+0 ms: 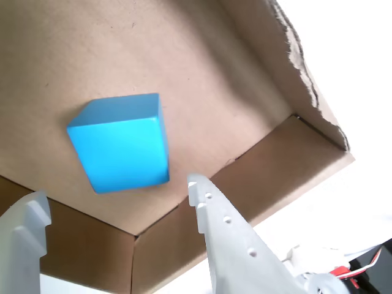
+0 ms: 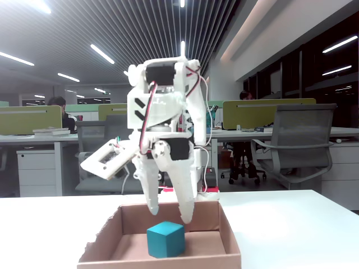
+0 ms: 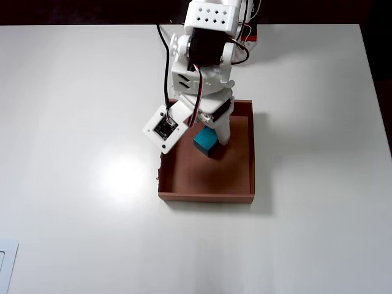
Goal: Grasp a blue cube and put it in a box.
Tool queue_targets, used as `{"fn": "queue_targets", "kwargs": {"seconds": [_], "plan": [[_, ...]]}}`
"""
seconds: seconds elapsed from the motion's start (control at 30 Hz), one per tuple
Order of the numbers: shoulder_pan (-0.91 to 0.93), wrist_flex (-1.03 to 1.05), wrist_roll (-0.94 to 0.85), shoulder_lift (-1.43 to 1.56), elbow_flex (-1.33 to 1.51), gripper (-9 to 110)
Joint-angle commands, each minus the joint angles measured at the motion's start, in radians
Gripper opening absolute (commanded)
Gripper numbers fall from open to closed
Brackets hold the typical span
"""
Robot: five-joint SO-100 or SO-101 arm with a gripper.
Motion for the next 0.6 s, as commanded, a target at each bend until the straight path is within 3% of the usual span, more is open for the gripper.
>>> {"fn": "queue_targets", "kwargs": {"seconds": [0.0, 0.57], "plan": [[0.005, 0.046, -0.011, 0.098, -0.008, 28], [0.04, 0.11, -0.092, 0.387, 0.02, 27]]}}
